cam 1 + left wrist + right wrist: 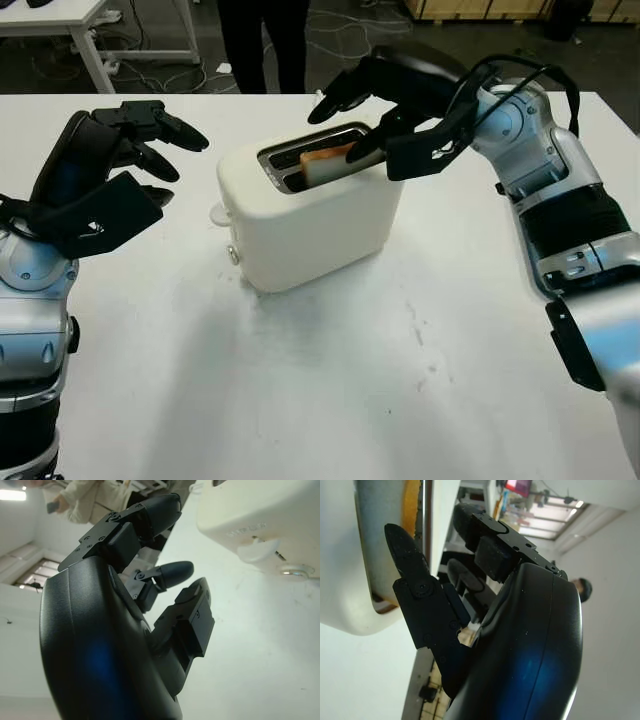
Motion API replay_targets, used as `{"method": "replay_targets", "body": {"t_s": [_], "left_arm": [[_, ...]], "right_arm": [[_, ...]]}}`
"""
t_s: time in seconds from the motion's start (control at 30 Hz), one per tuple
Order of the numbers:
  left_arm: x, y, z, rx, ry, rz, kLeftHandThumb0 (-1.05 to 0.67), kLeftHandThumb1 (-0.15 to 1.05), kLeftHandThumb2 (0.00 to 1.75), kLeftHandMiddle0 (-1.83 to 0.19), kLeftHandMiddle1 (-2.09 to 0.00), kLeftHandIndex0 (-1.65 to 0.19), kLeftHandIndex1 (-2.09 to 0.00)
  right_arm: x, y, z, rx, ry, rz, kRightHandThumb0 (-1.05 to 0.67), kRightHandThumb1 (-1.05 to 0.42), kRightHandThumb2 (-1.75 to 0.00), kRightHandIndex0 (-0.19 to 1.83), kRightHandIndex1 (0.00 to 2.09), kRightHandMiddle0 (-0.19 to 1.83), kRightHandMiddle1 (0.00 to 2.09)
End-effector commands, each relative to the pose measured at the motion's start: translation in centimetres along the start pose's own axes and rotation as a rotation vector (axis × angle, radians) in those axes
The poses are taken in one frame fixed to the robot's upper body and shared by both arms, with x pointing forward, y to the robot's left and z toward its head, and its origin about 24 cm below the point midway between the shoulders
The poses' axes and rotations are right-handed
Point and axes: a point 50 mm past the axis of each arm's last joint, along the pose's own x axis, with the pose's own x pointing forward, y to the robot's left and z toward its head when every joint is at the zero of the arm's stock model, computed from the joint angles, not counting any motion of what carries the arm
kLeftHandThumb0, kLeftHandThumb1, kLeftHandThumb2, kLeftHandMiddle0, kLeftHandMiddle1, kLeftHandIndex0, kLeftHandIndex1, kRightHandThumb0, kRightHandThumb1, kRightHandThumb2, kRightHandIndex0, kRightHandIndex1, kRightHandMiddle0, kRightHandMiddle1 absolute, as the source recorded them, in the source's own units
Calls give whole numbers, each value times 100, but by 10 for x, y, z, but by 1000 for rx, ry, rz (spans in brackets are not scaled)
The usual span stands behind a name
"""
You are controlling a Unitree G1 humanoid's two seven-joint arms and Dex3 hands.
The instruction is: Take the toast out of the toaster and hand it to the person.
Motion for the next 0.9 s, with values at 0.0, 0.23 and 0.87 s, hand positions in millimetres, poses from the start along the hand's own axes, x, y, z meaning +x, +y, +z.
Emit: {"method": "replay_targets", "body": {"t_s": [0.0, 0.23, 0.87], "left_arm": [[0, 0, -1, 9, 7, 7, 57, 92, 5, -68, -112, -69, -76], [0, -1, 0, 12, 4, 8, 59, 92, 6, -69, -113, -70, -77], [-1, -1, 0, -2, -6, 19, 58, 92, 6, -69, -114, -69, -78]], "right_arm": [[3, -4, 1, -14, 2, -10, -38, -69, 0, 89, 7, 88, 0], [3, 5, -2, -11, 0, 17, -37, -68, 0, 89, 9, 90, 1], [1, 20, -1, -16, -40, 81, -41, -68, -1, 64, 91, 96, 2]]}}
